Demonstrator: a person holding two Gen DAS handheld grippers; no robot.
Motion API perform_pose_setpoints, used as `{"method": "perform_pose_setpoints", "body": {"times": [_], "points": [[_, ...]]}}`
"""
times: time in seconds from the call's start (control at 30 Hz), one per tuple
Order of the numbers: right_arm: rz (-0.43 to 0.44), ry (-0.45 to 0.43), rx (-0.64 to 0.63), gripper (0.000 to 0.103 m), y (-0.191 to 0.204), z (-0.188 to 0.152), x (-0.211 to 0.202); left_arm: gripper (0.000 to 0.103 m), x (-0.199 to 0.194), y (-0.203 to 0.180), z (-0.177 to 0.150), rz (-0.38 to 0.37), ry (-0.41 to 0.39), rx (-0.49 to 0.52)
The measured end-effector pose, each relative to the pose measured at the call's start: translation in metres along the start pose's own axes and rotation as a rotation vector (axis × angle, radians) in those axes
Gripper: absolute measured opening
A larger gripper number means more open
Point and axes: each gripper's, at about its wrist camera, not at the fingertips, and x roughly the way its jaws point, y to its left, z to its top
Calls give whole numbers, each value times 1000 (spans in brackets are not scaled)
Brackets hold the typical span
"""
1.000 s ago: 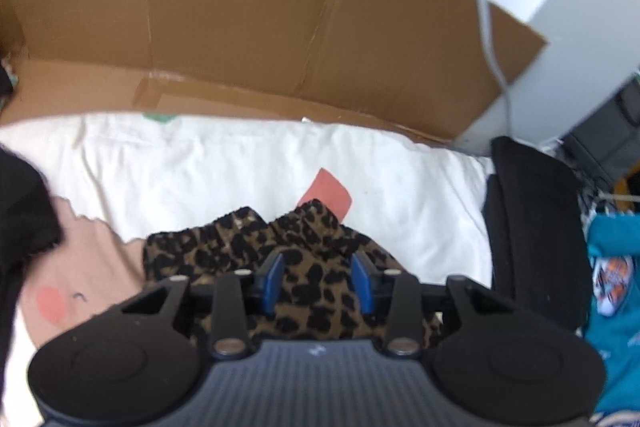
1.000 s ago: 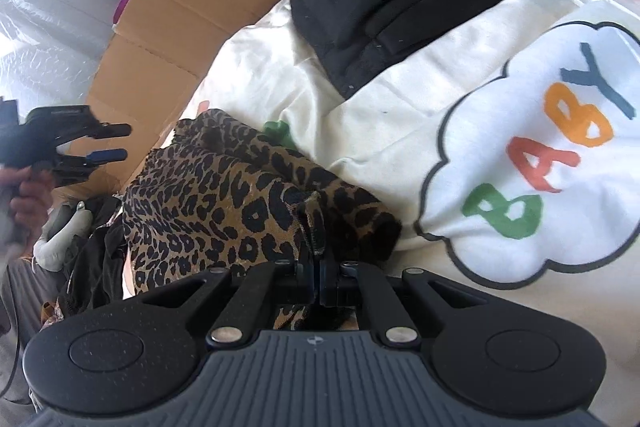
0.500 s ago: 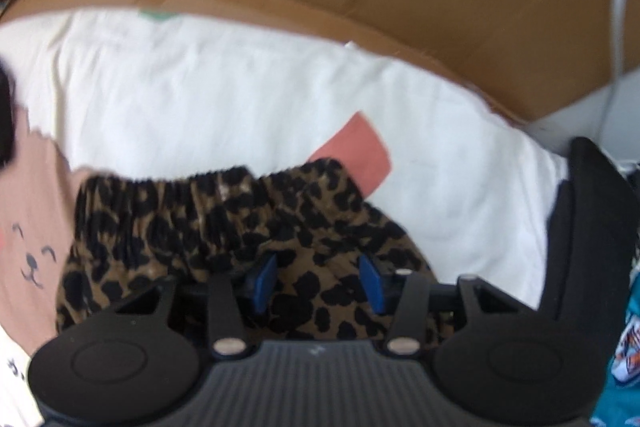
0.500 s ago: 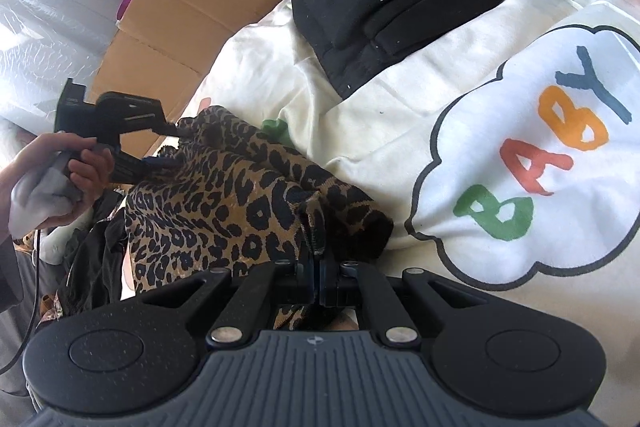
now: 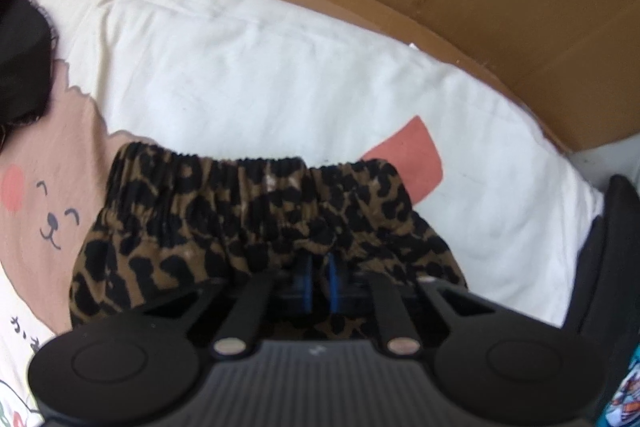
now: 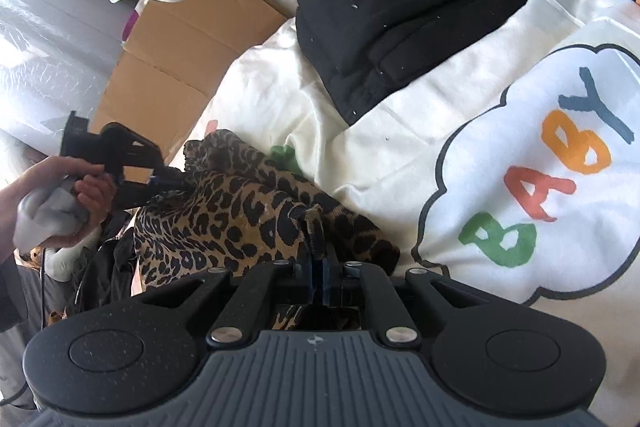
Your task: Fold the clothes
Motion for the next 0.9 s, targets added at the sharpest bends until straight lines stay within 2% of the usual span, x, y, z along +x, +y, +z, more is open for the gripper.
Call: {"method": "perform_pose_setpoints", "body": {"times": [0.1,0.27,0.4,0.57,0.9], "points": [[1,5,15,1,-1,-1,-1,2,-22,10,-6,-43,-48,-8],[6,-7,12,1,2,1,-10,2,-65,6,-17,-125,-166,88],[-13,-11,25,1,-1,1,-12,2,-79,-7,-19,-158,-166,135],[-54,9,38,1,-9,1,-10,2,-54,-21,-13,-175,-141,139],[-73,36,89,1,-26,-4,-5,1,1,-35,-7,-214,-96,113]]}}
